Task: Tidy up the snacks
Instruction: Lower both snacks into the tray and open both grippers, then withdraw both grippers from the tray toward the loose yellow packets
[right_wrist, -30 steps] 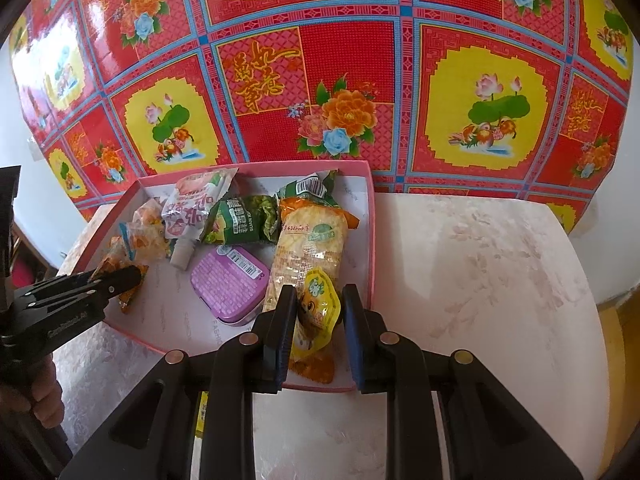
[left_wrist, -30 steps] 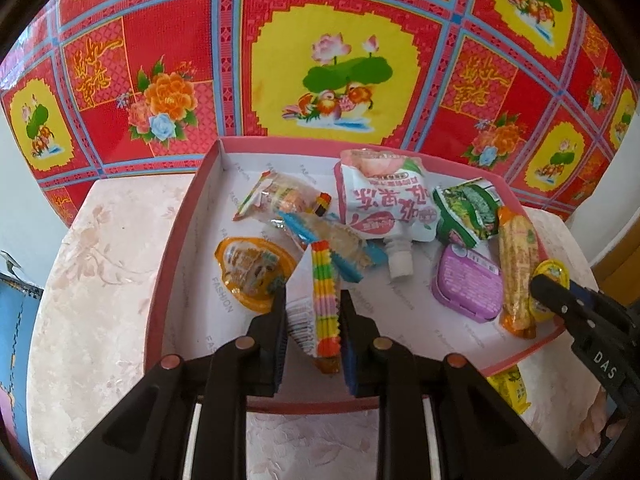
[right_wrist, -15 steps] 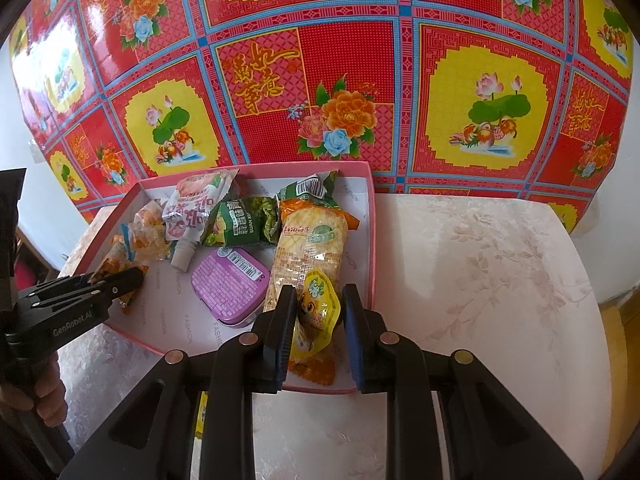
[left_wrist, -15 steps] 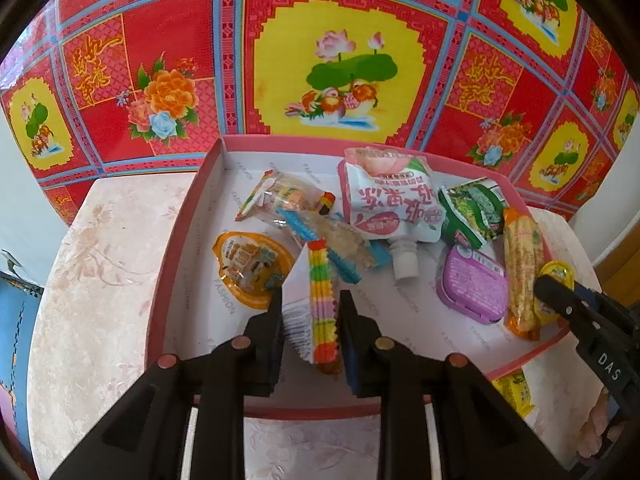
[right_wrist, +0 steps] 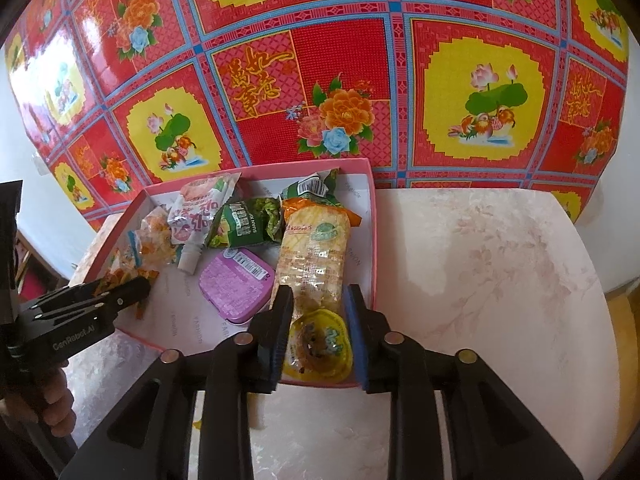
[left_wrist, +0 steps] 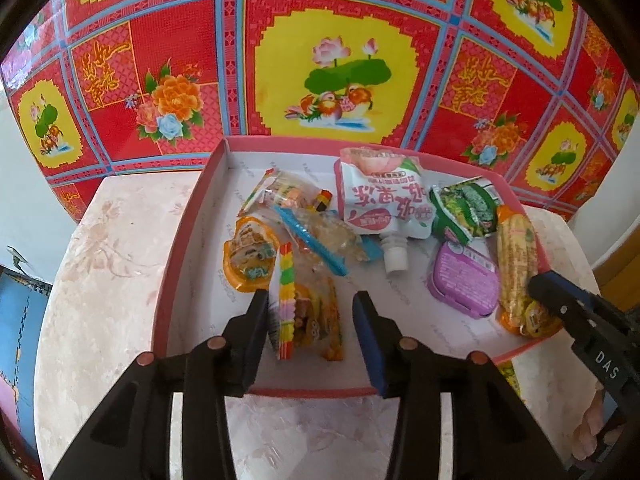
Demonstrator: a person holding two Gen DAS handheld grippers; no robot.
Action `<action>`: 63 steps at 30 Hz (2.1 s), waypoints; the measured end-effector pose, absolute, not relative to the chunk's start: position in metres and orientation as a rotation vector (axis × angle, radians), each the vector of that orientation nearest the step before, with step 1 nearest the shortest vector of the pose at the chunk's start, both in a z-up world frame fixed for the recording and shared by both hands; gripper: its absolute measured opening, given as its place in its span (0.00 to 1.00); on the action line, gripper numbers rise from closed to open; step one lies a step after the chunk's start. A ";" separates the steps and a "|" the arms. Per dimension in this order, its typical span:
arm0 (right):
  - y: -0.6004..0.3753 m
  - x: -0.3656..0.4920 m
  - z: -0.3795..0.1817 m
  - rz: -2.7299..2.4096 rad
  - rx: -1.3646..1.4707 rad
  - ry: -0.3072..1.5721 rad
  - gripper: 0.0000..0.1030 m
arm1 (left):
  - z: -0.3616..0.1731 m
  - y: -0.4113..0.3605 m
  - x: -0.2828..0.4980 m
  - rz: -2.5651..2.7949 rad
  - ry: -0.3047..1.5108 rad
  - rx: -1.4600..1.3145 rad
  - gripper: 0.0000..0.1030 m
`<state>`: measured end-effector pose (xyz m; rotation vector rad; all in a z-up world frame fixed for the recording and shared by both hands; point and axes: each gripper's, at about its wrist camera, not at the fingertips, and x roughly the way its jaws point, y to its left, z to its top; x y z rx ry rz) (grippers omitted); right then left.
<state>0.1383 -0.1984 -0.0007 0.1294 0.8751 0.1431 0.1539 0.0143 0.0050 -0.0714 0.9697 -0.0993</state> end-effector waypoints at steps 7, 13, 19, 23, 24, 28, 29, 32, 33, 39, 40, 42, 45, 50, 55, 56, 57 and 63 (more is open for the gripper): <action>-0.198 0.128 0.010 0.159 0.143 0.842 0.39 | 0.017 0.016 0.136 -0.128 0.948 -0.066 0.47; -0.197 0.113 0.017 0.166 0.145 0.832 0.40 | 0.025 0.017 0.122 -0.155 0.946 -0.084 0.48; -0.197 0.095 0.021 0.168 0.151 0.830 0.40 | 0.028 0.014 0.109 -0.162 0.940 -0.080 0.48; -0.195 0.085 0.021 0.170 0.150 0.830 0.40 | 0.029 0.011 0.103 -0.173 0.943 -0.092 0.48; -0.194 0.083 0.021 0.171 0.151 0.830 0.40 | 0.030 0.011 0.100 -0.175 0.944 -0.093 0.48; -0.195 0.074 0.022 0.171 0.158 0.835 0.40 | 0.034 0.011 0.090 -0.182 0.940 -0.093 0.48; -0.195 0.072 0.021 0.170 0.157 0.837 0.40 | 0.035 0.011 0.089 -0.185 0.940 -0.092 0.48; -0.195 0.066 0.021 0.163 0.152 0.843 0.40 | 0.036 0.011 0.084 -0.183 0.948 -0.084 0.48; -0.196 0.064 0.021 0.159 0.151 0.845 0.40 | 0.035 0.012 0.082 -0.183 0.951 -0.085 0.48; -0.197 0.051 0.020 0.149 0.151 0.853 0.40 | 0.033 0.014 0.067 -0.191 0.962 -0.093 0.48; -0.197 0.049 0.020 0.148 0.151 0.854 0.40 | 0.032 0.014 0.064 -0.194 0.964 -0.092 0.48; -0.196 0.044 0.020 0.148 0.149 0.857 0.40 | 0.029 0.013 0.058 -0.202 0.972 -0.094 0.48; -0.196 0.038 0.019 0.147 0.147 0.860 0.40 | 0.025 0.012 0.051 -0.215 0.984 -0.097 0.48; -0.195 0.030 0.016 0.143 0.152 0.871 0.40 | 0.021 0.007 0.038 -0.240 0.997 -0.092 0.48; -0.195 0.022 0.011 0.142 0.160 0.893 0.40 | 0.018 0.003 0.028 -0.265 1.007 -0.083 0.48; -0.195 0.020 0.011 0.141 0.159 0.895 0.40 | 0.017 0.002 0.026 -0.273 1.011 -0.083 0.48; -0.196 0.019 0.010 0.139 0.160 0.896 0.40 | 0.016 0.001 0.024 -0.281 1.016 -0.082 0.48; -0.196 0.014 0.008 0.133 0.165 0.903 0.40 | 0.011 -0.007 0.011 -0.313 1.023 -0.051 0.48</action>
